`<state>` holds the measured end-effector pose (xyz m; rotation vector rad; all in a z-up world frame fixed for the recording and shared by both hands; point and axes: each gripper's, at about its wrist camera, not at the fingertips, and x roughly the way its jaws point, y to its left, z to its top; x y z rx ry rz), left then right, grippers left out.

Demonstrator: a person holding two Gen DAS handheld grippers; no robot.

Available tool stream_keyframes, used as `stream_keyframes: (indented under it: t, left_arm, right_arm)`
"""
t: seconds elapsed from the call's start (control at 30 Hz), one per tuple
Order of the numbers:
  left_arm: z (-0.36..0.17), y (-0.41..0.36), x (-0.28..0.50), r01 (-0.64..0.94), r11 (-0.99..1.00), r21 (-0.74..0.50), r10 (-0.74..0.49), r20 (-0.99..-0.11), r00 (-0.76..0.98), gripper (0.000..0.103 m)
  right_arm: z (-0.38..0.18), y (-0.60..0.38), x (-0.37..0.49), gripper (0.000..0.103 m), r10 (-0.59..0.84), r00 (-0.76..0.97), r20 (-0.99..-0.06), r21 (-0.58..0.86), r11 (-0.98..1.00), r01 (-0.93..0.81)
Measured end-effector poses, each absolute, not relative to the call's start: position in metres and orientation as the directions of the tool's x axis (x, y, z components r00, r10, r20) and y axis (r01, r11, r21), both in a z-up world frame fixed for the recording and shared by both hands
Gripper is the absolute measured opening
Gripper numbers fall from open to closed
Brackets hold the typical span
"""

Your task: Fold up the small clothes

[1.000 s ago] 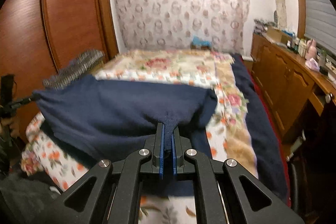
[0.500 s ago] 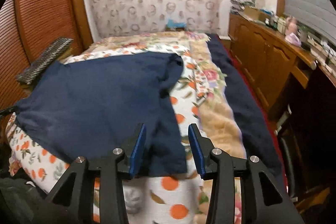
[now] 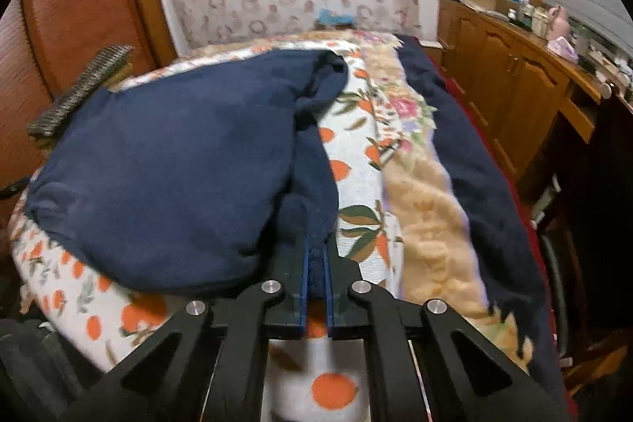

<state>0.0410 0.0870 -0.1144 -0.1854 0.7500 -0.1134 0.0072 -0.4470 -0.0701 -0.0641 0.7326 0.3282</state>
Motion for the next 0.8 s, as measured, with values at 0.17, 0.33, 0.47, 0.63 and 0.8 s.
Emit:
stream_keyframes:
  t: [0.17, 0.33, 0.47, 0.63, 0.8]
  left_arm:
    - [-0.112, 0.088, 0.042, 0.027, 0.979, -0.202, -0.156, -0.659, 0.736, 0.077]
    - [-0.114, 0.088, 0.045, 0.02, 0.981, -0.193, -0.146, -0.664, 0.733, 0.077]
    - [-0.115, 0.09, 0.048, 0.004, 0.981, -0.194, -0.135, -0.671, 0.729, 0.077]
    - [-0.116, 0.091, 0.05, 0.0, 0.984, -0.179, -0.123, -0.677, 0.726, 0.077]
    - [-0.12, 0.09, 0.05, -0.003, 0.985, -0.174, -0.119, -0.686, 0.718, 0.077]
  right_arm:
    - [-0.052, -0.484, -0.018, 0.004, 0.289, 0.717, -0.635, 0.13, 0.954, -0.269]
    - [-0.055, -0.48, -0.034, 0.005, 0.265, 0.705, -0.658, 0.085, 0.956, -0.28]
    - [-0.046, -0.466, -0.037, 0.01, 0.223, 0.733, -0.642, 0.027, 0.963, -0.269]
    - [-0.035, -0.457, -0.036, 0.041, 0.232, 0.777, -0.585, 0.027, 0.963, -0.268]
    - [-0.044, -0.443, -0.033, 0.052, 0.246, 0.797, -0.552, 0.019, 0.959, -0.283]
